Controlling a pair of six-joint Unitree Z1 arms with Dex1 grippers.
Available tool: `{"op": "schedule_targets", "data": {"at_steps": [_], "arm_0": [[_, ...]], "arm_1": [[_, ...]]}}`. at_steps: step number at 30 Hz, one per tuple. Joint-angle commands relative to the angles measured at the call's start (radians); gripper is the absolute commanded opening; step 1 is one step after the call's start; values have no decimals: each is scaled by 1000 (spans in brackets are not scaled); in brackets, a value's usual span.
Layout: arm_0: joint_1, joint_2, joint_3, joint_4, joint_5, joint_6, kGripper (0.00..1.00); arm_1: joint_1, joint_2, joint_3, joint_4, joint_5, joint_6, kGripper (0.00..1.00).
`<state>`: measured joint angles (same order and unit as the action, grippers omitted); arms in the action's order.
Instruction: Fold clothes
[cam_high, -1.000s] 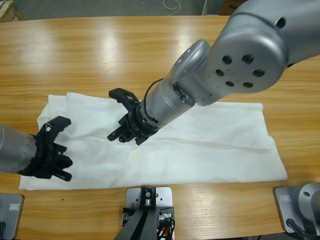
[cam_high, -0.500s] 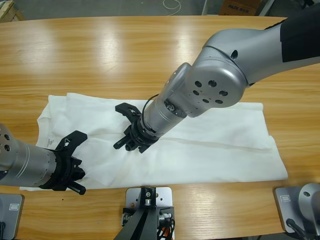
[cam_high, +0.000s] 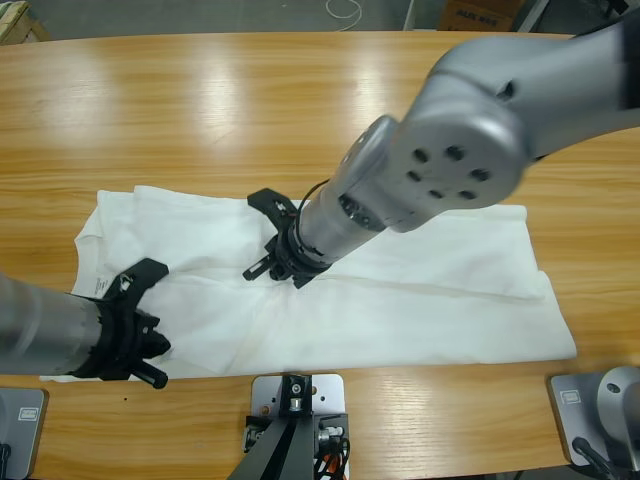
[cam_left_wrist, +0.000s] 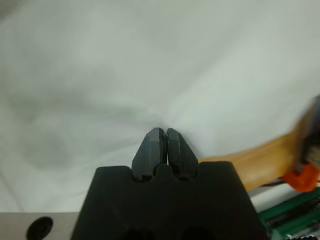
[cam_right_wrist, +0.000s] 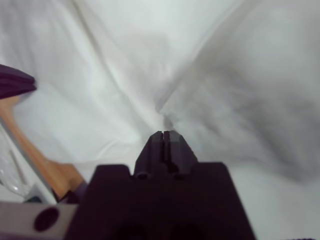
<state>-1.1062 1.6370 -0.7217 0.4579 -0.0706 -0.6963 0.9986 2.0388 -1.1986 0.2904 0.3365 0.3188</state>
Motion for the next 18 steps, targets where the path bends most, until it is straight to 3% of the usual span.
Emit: {"op": "schedule_targets", "data": {"at_steps": [1, 8, 18], "arm_0": [[89, -177, -95, 34, 46, 46, 0], [355, -141, -76, 114, 113, 156, 0], [413, -79, 8, 88, 113, 145, 0]], "arm_1": [[46, -97, -6, 32, 66, 11, 0], [41, 9, -121, 45, 73, -10, 0], [-20, 175, -214, 93, 76, -45, 0]]}}
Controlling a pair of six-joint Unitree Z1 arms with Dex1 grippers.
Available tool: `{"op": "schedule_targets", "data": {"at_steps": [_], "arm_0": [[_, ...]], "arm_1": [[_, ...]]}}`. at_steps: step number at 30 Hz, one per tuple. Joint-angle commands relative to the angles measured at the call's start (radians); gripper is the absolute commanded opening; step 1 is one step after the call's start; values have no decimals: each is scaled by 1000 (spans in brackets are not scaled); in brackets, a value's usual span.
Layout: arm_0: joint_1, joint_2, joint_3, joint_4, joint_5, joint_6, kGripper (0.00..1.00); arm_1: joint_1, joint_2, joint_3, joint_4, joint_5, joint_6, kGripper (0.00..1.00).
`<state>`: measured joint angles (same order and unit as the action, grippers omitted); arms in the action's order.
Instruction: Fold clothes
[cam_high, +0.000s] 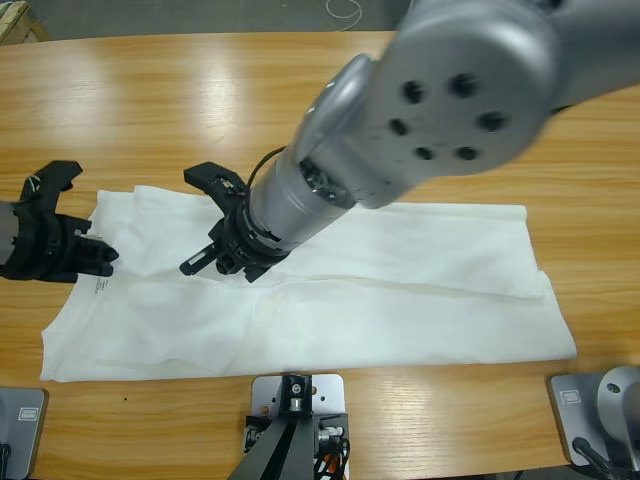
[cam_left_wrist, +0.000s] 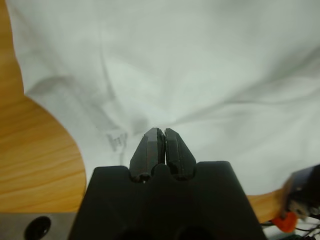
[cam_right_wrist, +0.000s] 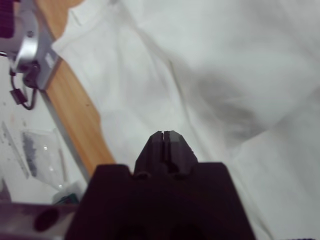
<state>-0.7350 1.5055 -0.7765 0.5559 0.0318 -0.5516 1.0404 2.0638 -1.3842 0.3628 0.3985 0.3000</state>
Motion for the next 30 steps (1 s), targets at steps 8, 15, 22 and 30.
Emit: {"op": "schedule_targets", "data": {"at_steps": [8, 15, 22, 30], "arm_0": [[51, 83, 64, -30, 10, -1, 0], [51, 125, 73, -62, 5, -1, 0], [51, 182, 70, -112, 5, -1, 0], [52, 221, 74, -134, 7, 7, 0]], "arm_1": [[-103, 177, -108, 66, 20, -45, 0], [-104, 199, -108, 88, 20, -54, 0], [-107, 198, -106, 139, 0, -59, 0], [-109, 197, -76, 188, -28, -59, 0]]}}
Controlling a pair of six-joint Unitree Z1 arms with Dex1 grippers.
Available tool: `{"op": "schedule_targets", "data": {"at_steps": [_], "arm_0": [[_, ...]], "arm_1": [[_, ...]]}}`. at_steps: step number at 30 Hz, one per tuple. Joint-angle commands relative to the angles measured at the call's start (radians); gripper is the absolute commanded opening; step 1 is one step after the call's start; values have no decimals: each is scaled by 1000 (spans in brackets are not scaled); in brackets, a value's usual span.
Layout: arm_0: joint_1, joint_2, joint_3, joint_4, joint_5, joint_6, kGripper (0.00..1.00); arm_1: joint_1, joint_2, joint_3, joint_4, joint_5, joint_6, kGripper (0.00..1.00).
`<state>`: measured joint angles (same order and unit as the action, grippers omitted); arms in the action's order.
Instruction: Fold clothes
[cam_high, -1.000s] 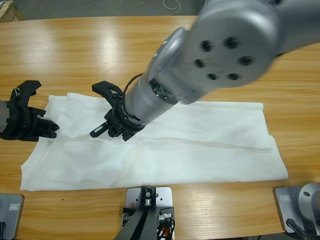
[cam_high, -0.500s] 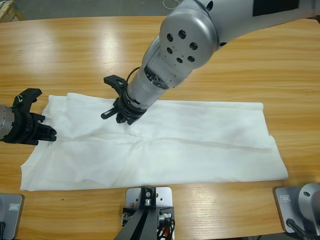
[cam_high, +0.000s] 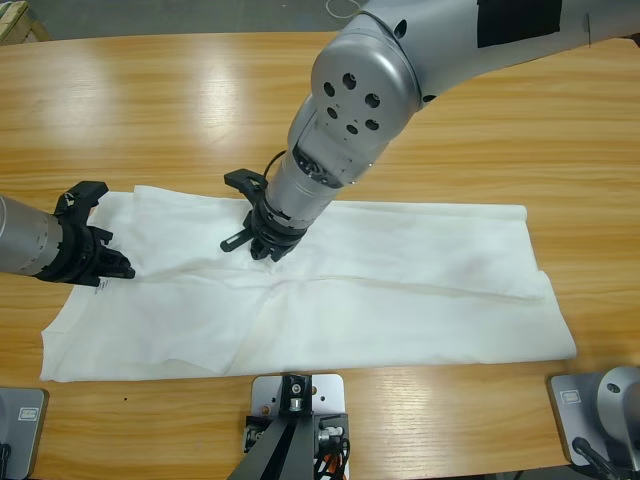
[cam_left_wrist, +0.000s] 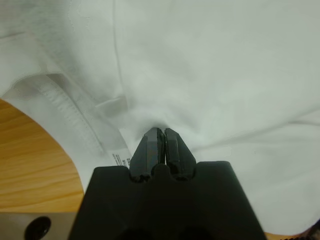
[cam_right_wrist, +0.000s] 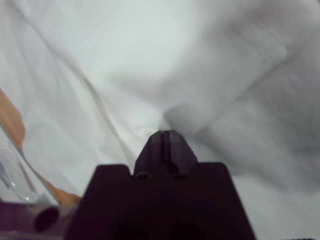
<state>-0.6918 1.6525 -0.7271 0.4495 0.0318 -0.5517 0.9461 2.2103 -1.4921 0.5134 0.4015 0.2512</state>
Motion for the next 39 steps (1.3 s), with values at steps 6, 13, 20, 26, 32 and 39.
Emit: {"op": "schedule_targets", "data": {"at_steps": [6, 13, 20, 26, 32, 39], "arm_0": [[51, 67, 31, -14, 5, -2, 0], [148, -74, 12, 37, 0, -2, 0], [136, -172, 17, 85, -4, 6, 0], [78, -194, -26, 125, -12, 5, 0], [43, -207, -124, 244, -12, 14, 0], [43, -231, -178, 325, -12, 30, 0]], "arm_1": [[-37, 11, 45, 49, -74, -11, 0], [-96, -177, 122, 78, -148, -10, 0], [-107, -499, 239, 119, -254, 59, 1000], [-369, -756, 643, 18, -271, 352, 1000], [-670, -838, 916, -131, -293, 524, 1000], [-710, -771, 941, -72, -360, 632, 1000]]}}
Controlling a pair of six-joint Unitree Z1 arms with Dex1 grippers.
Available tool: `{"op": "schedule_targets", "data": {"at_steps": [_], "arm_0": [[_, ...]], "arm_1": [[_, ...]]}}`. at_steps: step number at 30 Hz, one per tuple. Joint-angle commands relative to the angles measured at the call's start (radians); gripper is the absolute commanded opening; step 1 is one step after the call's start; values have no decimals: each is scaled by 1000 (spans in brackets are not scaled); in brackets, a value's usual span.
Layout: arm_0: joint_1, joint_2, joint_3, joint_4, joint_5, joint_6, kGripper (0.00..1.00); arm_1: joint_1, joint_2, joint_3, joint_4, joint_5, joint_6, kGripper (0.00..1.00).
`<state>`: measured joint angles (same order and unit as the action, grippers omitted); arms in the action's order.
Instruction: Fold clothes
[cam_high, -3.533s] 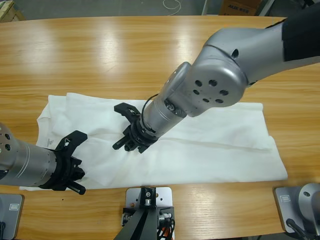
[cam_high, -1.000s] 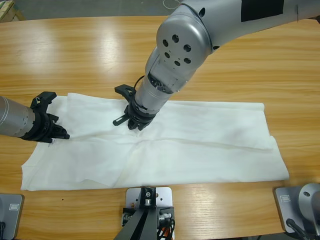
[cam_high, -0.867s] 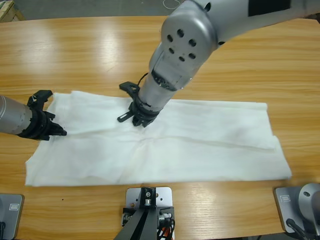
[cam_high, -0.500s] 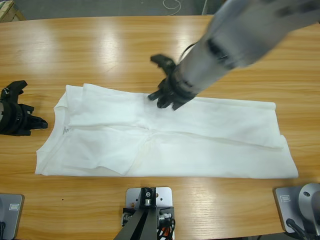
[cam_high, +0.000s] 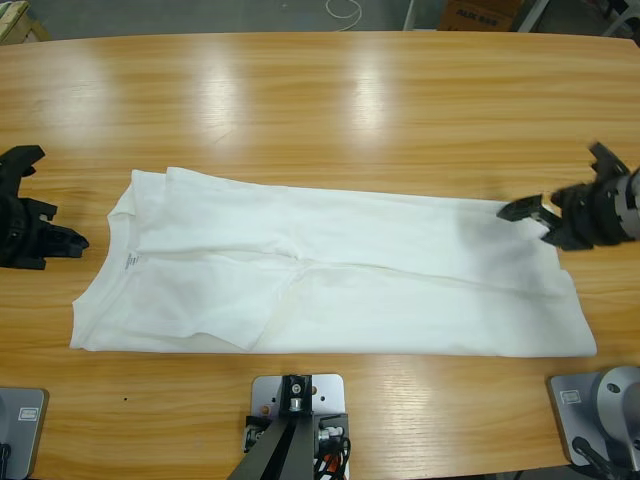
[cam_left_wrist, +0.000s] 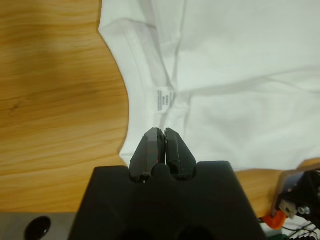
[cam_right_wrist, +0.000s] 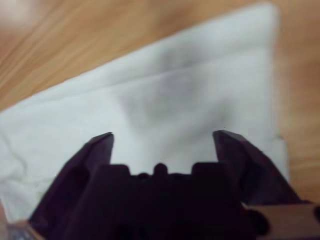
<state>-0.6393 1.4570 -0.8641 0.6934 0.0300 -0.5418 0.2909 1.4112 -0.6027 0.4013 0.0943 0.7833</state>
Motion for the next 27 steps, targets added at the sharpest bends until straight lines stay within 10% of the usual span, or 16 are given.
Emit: {"op": "schedule_targets", "data": {"at_steps": [1, 27], "arm_0": [[-10, -39, -43, 87, -10, 20, 0], [-5, -44, -145, 203, 8, 20, 0]], "arm_1": [[-74, 34, 47, 61, -53, 105, 1000], [-314, 163, 31, 99, 128, 55, 1000]]}}
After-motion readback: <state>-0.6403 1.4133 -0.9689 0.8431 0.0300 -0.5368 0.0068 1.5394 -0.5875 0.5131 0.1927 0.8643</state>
